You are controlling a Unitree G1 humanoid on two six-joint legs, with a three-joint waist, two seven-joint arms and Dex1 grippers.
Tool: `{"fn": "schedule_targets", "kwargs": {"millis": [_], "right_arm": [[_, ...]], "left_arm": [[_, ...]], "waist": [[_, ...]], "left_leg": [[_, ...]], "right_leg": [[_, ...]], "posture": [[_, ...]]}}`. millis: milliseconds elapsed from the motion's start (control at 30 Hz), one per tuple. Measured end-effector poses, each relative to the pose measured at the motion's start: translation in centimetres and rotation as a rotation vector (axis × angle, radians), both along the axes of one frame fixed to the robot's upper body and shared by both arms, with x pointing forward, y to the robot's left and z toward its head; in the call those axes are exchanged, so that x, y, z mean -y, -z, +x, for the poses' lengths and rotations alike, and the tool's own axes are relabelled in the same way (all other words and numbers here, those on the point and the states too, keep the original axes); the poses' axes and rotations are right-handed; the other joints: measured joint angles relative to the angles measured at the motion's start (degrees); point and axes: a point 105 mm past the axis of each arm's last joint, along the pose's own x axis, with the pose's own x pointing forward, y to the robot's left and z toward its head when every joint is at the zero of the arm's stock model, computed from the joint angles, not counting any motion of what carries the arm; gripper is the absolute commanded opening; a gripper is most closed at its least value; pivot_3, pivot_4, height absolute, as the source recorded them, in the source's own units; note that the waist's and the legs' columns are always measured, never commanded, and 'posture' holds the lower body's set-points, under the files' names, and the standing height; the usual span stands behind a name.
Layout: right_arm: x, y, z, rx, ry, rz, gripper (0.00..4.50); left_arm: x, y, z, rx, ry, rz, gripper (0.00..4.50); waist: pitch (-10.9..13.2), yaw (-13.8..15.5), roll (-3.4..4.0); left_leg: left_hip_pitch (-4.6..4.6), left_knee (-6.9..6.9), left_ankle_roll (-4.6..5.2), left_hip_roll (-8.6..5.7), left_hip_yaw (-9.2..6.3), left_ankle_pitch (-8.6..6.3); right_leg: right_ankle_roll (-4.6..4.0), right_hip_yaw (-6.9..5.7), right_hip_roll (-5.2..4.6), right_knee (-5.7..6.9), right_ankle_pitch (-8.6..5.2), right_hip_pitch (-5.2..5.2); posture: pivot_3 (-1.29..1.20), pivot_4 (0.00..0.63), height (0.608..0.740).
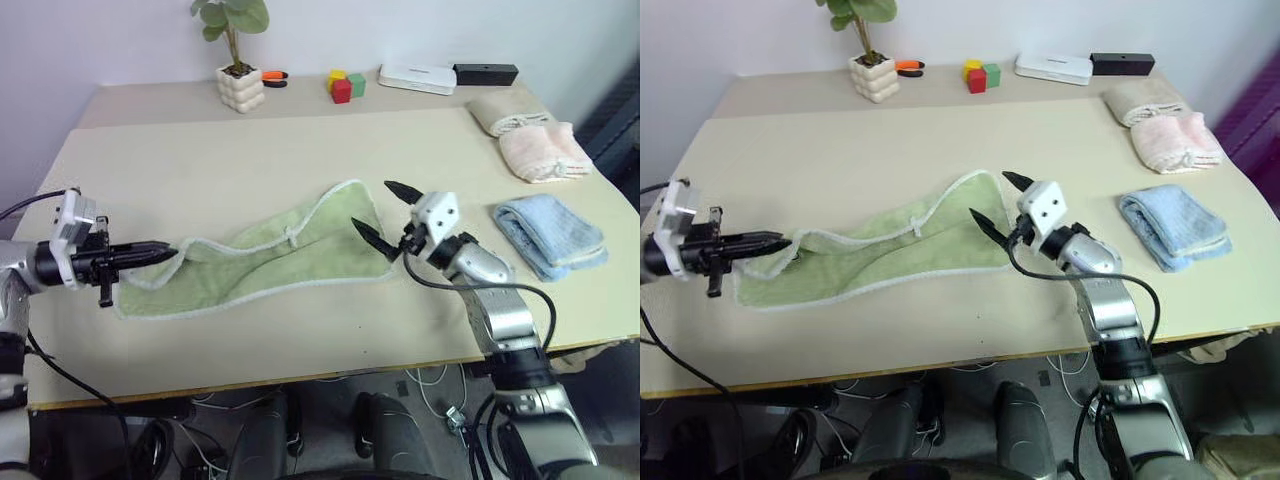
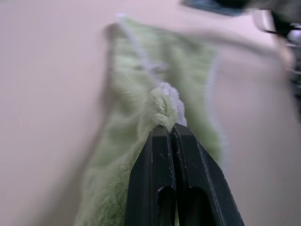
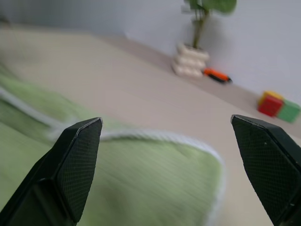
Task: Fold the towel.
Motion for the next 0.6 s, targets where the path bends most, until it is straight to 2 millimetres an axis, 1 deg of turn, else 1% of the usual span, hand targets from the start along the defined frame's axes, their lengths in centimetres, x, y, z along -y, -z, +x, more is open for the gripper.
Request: {"fn": "schedule_targets", "kwargs": {"millis": [33,133,200,233,300,333,400,533,600], "right_arm": [[0.0,0.1,0.6,0.001,0.013,-0.025,4.5],[0.6,0.0,4.0,0.001,0.109,-0.12,4.5],[1.2,-0.8,5.3,0.033,0.155,-0.166,4.5],[1.1,-1.1,5.9,0.044,0.158,-0.187,4.5],[0.6,-0.8,7.1,0.02,0.17,-0.194,4.5],[0.3,-0.5,7.9,-0.012,0.179,-0.195,4.5],[-0.2,0.7,8.6,-0.07,0.186,-0.205,4.5],[-0.7,4.0,8.8,-0.225,0.192,-0.188,4.5],[-1.2,4.4,9.0,-0.293,0.199,-0.107,4.5]], "left_arm": [[0.1,0.4,-0.5,-0.015,0.01,0.005,0.06],[0.6,1.8,-2.3,-0.058,0.03,0.02,0.06],[0.8,2.5,-2.8,-0.071,0.029,0.026,0.06],[0.8,2.6,-3.1,-0.069,0.019,0.027,0.06],[1.4,2.7,-3.7,-0.055,0.019,0.019,0.06],[1.7,2.9,-4.1,-0.052,0.02,0.017,0.06],[2.3,3.3,-4.6,-0.053,0.02,0.008,0.06],[2.9,3.5,-5.2,-0.049,0.001,0.001,0.06],[3.1,3.6,-5.3,-0.049,-0.005,0.0,0.06]], "waist": [[0.0,-0.03,0.0],[0.03,-1.05,0.05],[0.02,-0.97,0.02],[0.02,-1.16,0.02],[0.02,-1.51,0.02],[0.02,-1.74,0.03],[0.02,-2.02,0.02],[0.03,-1.95,0.05],[0.03,-2.16,0.05]], "left_leg": [[0.0,-0.02,-0.01,0.0,0.0,0.0],[0.0,-0.03,-0.04,0.01,0.03,0.02],[-0.01,-0.05,-0.06,0.01,-0.02,0.03],[-0.01,-0.07,-0.07,0.01,0.0,0.03],[0.02,-0.1,-0.07,0.01,0.03,0.04],[0.03,-0.11,-0.08,0.01,0.04,0.04],[0.02,-0.17,-0.12,0.03,0.02,0.07],[0.02,-0.19,-0.14,0.03,0.04,0.09],[0.05,-0.19,-0.15,0.03,0.05,0.1]], "right_leg": [[0.01,0.0,0.01,0.02,0.01,-0.01],[0.03,0.01,0.01,0.04,0.02,-0.04],[0.01,-0.02,0.01,0.05,0.01,-0.03],[0.01,-0.01,0.01,0.05,0.01,-0.03],[0.04,0.01,0.01,0.01,0.02,-0.02],[0.04,0.01,0.01,0.03,0.03,-0.02],[0.04,-0.01,0.05,0.02,0.02,-0.02],[0.04,-0.01,0.07,0.01,0.02,0.01],[0.04,0.01,0.07,0.02,0.03,0.02]], "posture": [[0.0,0.15,0.74],[0.0,0.15,0.74],[0.0,0.15,0.74],[0.0,0.15,0.74],[0.0,0.15,0.74],[0.0,0.15,0.74],[0.0,0.15,0.74],[0.0,0.15,0.74],[0.0,0.15,0.74]]}}
